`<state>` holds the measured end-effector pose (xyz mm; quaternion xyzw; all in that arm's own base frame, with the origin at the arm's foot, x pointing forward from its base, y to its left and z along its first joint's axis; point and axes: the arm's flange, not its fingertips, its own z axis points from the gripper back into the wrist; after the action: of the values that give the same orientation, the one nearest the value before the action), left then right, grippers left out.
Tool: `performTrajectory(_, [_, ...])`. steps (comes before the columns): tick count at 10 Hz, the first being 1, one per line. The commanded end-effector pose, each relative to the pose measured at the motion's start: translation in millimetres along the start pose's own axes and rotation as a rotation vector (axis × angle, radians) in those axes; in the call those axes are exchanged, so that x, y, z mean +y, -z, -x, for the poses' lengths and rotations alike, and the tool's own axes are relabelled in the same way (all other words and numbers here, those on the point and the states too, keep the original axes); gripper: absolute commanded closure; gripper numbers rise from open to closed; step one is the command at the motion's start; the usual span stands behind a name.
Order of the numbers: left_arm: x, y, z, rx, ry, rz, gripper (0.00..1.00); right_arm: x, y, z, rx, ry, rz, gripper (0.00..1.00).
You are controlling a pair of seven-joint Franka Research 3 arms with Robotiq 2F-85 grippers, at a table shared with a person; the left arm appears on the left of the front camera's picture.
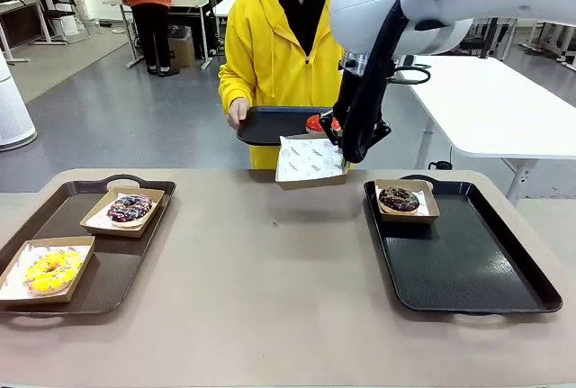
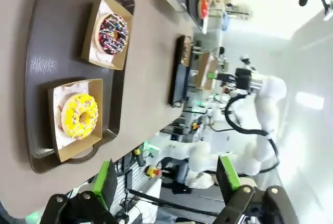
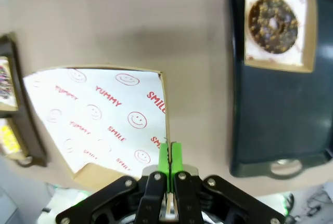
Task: Individually package the donuts and arrange them on the tray.
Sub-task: Place the picked Paper togo box on the Handle tray while simultaneously picking up another Paper togo box from the table with the other hand.
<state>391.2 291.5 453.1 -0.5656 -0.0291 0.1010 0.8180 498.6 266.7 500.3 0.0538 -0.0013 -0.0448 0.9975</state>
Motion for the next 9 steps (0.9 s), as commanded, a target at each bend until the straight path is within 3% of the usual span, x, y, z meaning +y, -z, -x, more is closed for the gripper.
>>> performTrajectory(1, [11, -25, -7, 0.014, 0.076, 0.065, 0.00, 6, 6, -33, 0.026, -0.033, 0.023, 1.00])
performTrajectory(4, [28, -31, -5, 0.049, 0.127, 0.059, 0.00, 3, 15, -70, 0.024, -0.081, 0.040, 1.00])
performTrajectory(5, [25, -25, -1, 0.008, 0.067, 0.069, 0.00, 5, 17, -75, 0.026, -0.101, 0.045, 1.00])
performTrajectory(9, [25, -25, -1, 0.008, 0.067, 0.069, 0.00, -3, 23, -67, 0.027, -0.063, 0.015, 1.00])
